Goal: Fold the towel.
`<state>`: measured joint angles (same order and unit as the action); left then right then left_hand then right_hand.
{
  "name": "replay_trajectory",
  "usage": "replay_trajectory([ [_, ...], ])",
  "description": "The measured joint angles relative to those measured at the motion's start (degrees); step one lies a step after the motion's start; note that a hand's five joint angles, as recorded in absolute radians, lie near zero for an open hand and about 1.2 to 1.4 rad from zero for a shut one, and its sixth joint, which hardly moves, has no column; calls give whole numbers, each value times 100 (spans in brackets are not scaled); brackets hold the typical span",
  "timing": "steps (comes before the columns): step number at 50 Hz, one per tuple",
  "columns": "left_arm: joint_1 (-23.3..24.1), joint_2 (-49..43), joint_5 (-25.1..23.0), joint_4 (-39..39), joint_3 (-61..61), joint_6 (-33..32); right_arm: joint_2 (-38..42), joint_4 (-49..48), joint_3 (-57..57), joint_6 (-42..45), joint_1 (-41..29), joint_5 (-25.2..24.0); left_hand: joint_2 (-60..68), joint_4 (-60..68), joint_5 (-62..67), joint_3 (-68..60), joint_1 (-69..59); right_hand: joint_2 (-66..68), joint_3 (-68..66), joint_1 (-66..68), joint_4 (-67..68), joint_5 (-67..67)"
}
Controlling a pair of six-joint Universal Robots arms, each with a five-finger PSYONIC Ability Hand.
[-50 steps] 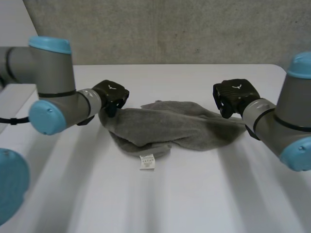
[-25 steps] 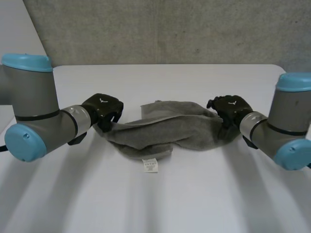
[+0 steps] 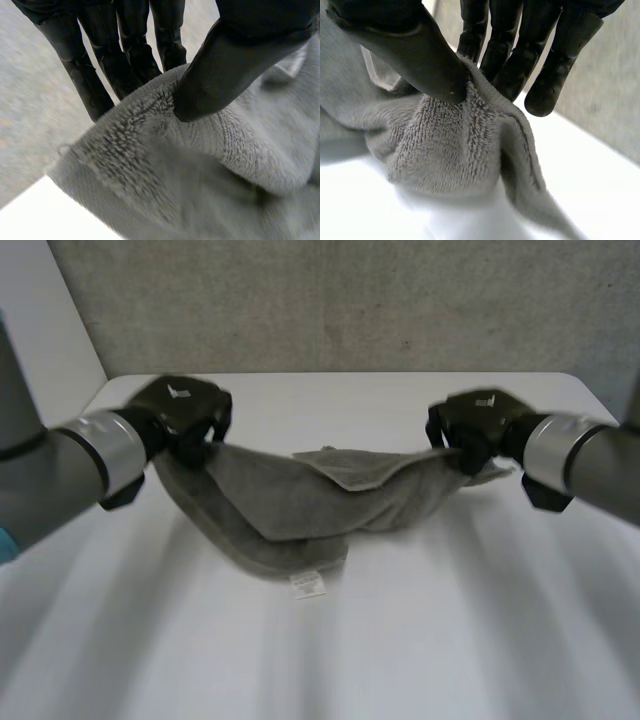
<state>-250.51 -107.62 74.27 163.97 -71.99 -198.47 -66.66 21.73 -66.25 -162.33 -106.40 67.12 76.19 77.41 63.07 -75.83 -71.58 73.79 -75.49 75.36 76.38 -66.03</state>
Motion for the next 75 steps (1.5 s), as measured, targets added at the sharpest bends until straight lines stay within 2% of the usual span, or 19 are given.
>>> replay_trajectory([
  [3,-122,202,0,-1,151,255,-349,230,249,22,60,-268,13,1,0,-21,0,0,-3,1,0,0],
  [7,-241,157,11,-8,493,505,-252,418,764,224,91,-198,19,24,3,-24,0,0,-40,1,4,0],
  [12,-275,-439,45,-27,1136,577,413,543,1530,888,-96,336,26,25,5,-38,0,0,-45,3,0,0],
  [15,-271,-1148,102,-49,2020,568,1153,461,2432,1535,-392,923,29,25,5,-41,0,0,-46,6,0,0],
  [20,-260,-2291,288,-50,4053,546,2145,-359,4417,2159,-833,1962,39,26,8,-45,-1,5,-51,10,0,0],
  [24,-252,-2958,443,-35,5443,563,2190,-1341,5357,2163,-1043,2494,39,26,11,-48,-1,48,-53,8,1,0],
  [27,-255,-2924,642,101,6341,772,1845,-1977,5338,1972,-1131,2621,43,27,11,-49,-1,146,-54,8,1,0],
  [30,-257,-2577,794,241,6728,1136,1328,-2460,4771,1686,-1164,2507,70,27,25,-63,-1,146,-55,8,1,-32],
  [36,-310,-1827,849,375,5684,1737,521,-2772,2881,1277,-1139,1851,76,27,33,-72,-1,146,-57,8,1,-38],
  [42,-402,-1184,674,562,3425,1917,373,-2403,1297,1207,-1105,1468,76,27,34,-73,-1,146,-58,9,1,-38],
  [47,-418,-913,432,1007,1431,1834,458,-2038,180,1195,-1018,1279,76,27,35,-74,-1,146,-59,9,1,-38],
  [54,-368,-945,294,1440,-500,1334,588,-1835,-1153,978,-836,1070,77,28,40,-74,-1,142,-55,5,-4,-33],
  [62,-380,-712,311,1631,-1557,886,572,-1668,-1851,630,-507,1033,77,28,40,-74,-1,-2337,2530,-2537,-2585,2608],
  [75,-671,-457,331,2026,-1893,859,549,-1749,-2006,199,7,869,77,30,41,-75,-1,-3391,3589,-3534,-3651,3724],
])
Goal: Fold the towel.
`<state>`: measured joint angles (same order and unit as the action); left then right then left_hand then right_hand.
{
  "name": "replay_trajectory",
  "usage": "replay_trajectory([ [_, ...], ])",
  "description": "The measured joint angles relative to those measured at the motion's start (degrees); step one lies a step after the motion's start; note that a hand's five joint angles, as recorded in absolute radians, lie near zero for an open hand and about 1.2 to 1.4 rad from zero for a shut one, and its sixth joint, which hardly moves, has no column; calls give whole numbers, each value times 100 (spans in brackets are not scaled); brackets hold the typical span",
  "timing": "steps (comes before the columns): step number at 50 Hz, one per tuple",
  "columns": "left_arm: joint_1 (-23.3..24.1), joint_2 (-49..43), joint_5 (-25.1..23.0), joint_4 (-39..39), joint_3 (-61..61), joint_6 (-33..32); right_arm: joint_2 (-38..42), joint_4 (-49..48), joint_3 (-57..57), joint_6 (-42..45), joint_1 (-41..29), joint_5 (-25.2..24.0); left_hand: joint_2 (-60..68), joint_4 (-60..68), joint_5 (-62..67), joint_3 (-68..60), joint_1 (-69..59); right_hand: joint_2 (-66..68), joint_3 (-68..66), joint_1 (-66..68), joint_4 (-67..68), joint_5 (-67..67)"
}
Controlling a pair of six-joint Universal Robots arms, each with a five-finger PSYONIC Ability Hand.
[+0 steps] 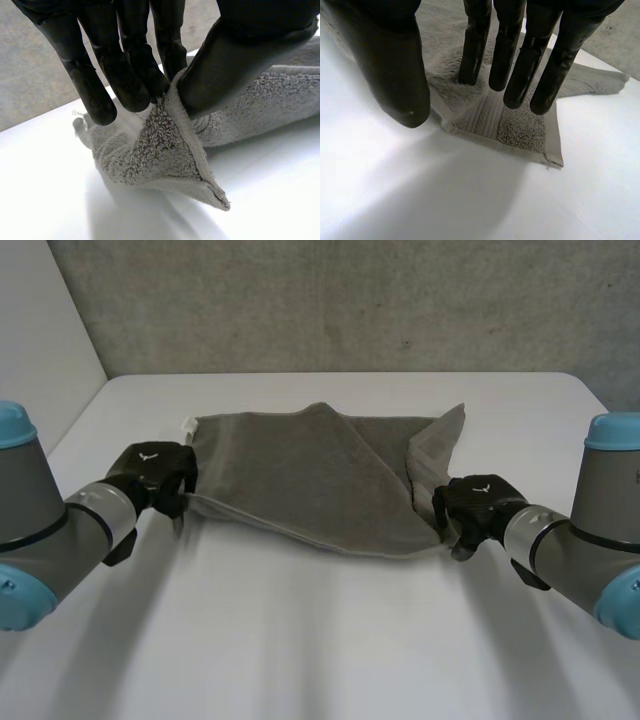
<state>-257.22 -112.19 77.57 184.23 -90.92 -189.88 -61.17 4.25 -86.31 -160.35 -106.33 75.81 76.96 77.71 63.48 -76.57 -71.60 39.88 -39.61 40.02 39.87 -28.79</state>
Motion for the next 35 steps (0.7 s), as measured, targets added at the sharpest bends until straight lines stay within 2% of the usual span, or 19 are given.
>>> replay_trajectory([
  [13,-222,-3,-10,-38,49,70,200,-525,-272,-178,-56,-76,0,3,0,0,0,-1007,990,-1056,-998,1046],
  [22,-232,47,-5,-62,75,87,154,-864,-434,-836,-221,-53,0,19,1,0,0,-1355,1329,-1331,-1365,1365],
  [27,-231,125,-5,-66,78,88,207,-1126,-439,-1028,-245,-28,0,19,1,0,0,-1081,1026,-1063,-1051,904],
  [32,-241,181,-7,-94,84,96,398,-1317,-328,-1070,-242,-3,0,20,1,0,0,266,-279,226,248,-359],
  [35,-261,232,-9,-135,88,124,523,-1358,-232,-1067,-237,1,0,20,1,0,0,563,-570,542,541,-638],
])
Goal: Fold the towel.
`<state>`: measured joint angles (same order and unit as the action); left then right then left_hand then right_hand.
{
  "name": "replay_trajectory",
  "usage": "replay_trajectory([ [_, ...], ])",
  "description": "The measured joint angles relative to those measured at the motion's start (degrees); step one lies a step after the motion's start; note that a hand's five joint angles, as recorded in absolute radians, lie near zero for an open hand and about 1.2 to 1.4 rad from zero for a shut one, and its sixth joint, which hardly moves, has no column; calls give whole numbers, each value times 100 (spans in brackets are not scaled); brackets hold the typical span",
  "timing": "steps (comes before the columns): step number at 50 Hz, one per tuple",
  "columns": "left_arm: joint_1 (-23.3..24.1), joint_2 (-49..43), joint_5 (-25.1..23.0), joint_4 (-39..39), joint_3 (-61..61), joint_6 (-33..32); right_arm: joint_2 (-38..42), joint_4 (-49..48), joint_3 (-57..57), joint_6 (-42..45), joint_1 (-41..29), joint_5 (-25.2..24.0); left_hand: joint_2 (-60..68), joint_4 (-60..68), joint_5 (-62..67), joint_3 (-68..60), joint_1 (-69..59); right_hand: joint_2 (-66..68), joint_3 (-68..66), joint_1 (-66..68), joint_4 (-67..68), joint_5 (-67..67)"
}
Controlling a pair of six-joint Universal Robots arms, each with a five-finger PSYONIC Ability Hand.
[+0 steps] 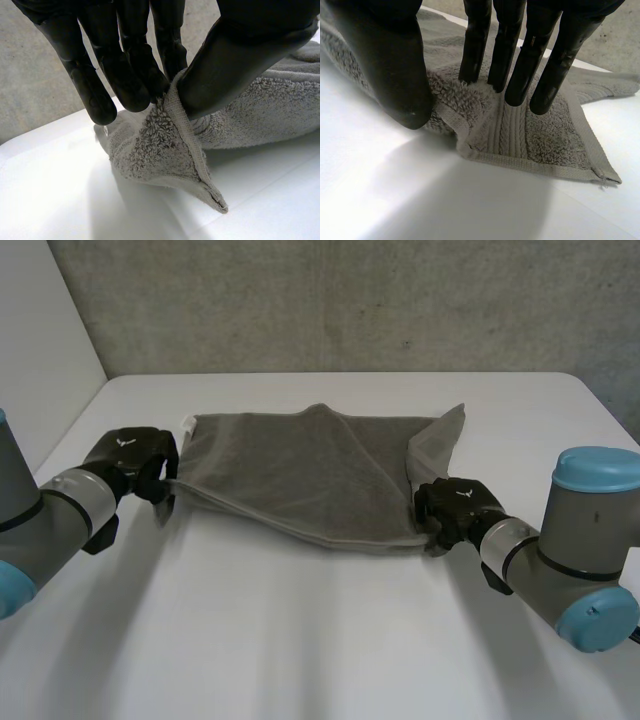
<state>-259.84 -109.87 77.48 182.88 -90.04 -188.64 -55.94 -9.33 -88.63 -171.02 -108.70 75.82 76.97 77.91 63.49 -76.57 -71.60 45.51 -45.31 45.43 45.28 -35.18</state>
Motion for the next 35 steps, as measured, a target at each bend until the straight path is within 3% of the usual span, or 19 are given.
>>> replay_trajectory([
  [9,-82,182,-22,-117,63,364,204,27,205,19,27,2,0,0,0,0,0,1052,-1104,1168,1117,-1158],
  [16,-101,504,-231,-304,255,575,-412,294,434,26,87,-16,0,0,0,0,0,2412,-2367,2561,2461,-2536],
  [21,-126,1012,-496,-670,551,693,-1391,999,978,50,105,-187,0,1,0,0,0,2833,-2996,2990,3110,-3060],
  [25,-148,1651,-750,-1018,973,1018,-2138,2107,1852,101,227,-702,0,0,0,0,3,2833,-3052,2995,3115,-3061],
  [31,-190,2122,-948,-1178,1416,1507,-2371,3297,2860,318,560,-1416,0,1,0,0,2,2833,-3072,2999,3116,-3061],
  [35,-252,2037,-978,-1178,1489,1627,-2048,3746,3239,683,700,-1483,0,1,0,0,2,2833,-3074,3002,3116,-3061],
])
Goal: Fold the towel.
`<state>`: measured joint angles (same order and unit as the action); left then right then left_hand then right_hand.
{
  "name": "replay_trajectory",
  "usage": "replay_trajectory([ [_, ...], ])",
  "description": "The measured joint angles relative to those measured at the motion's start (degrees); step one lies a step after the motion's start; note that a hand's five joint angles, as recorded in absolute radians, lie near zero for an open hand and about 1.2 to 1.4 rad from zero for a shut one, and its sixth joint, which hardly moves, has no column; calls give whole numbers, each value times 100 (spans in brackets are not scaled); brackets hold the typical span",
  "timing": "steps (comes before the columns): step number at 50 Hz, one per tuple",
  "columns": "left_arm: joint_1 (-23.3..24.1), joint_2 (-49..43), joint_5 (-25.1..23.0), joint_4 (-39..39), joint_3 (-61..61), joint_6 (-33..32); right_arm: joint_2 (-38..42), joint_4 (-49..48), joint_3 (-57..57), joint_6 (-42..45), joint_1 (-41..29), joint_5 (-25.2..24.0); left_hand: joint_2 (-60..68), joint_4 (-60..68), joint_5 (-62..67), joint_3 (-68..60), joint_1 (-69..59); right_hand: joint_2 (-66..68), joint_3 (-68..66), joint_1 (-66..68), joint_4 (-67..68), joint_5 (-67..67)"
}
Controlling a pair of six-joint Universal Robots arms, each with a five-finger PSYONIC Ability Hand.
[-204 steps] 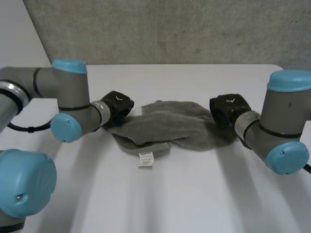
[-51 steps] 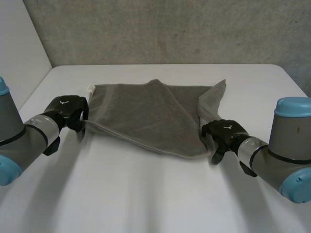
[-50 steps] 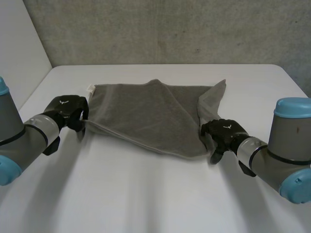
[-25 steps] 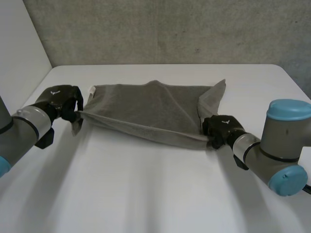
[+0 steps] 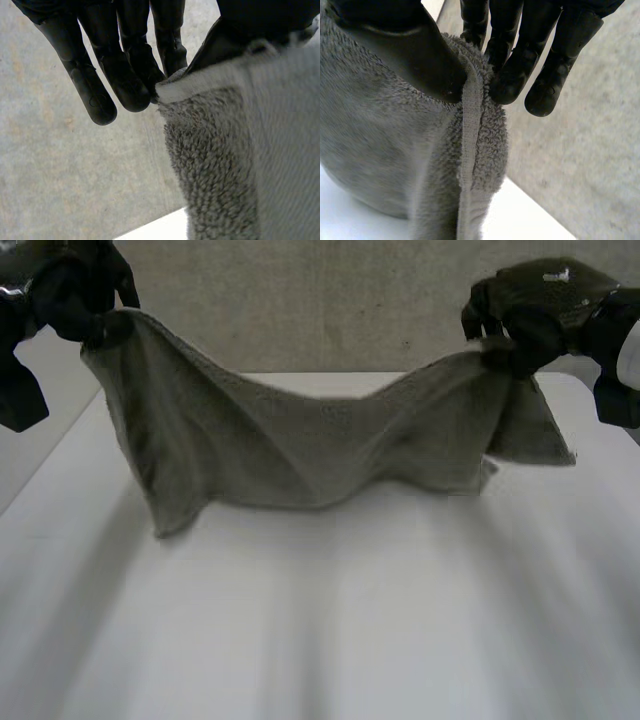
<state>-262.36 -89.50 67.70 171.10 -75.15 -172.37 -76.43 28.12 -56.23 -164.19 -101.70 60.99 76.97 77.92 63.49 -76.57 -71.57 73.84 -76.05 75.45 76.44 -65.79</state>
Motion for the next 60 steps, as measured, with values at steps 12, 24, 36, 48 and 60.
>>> replay_trajectory([
  [12,-23,-2346,132,-21,656,-593,2243,361,1090,1591,-435,1191,0,0,0,-1,0,0,-1,-1,0,0],
  [24,117,-3429,1125,-255,4310,-564,2979,-956,3757,985,-970,1799,18,1,2,-24,1,82,-4,0,0,-2],
  [36,118,-2886,1226,-152,4901,-240,1956,-2025,2631,255,-926,1124,45,1,14,-43,1,114,-25,0,19,-68],
  [48,-187,-2638,621,451,903,-712,1676,-1687,-310,1350,-866,389,45,1,19,-44,1,114,-25,0,19,-68],
  [60,-330,-2674,462,1302,-1262,-1728,2465,-1947,-1735,2271,-829,677,45,1,19,-44,1,100,2,-21,-18,-28],
])
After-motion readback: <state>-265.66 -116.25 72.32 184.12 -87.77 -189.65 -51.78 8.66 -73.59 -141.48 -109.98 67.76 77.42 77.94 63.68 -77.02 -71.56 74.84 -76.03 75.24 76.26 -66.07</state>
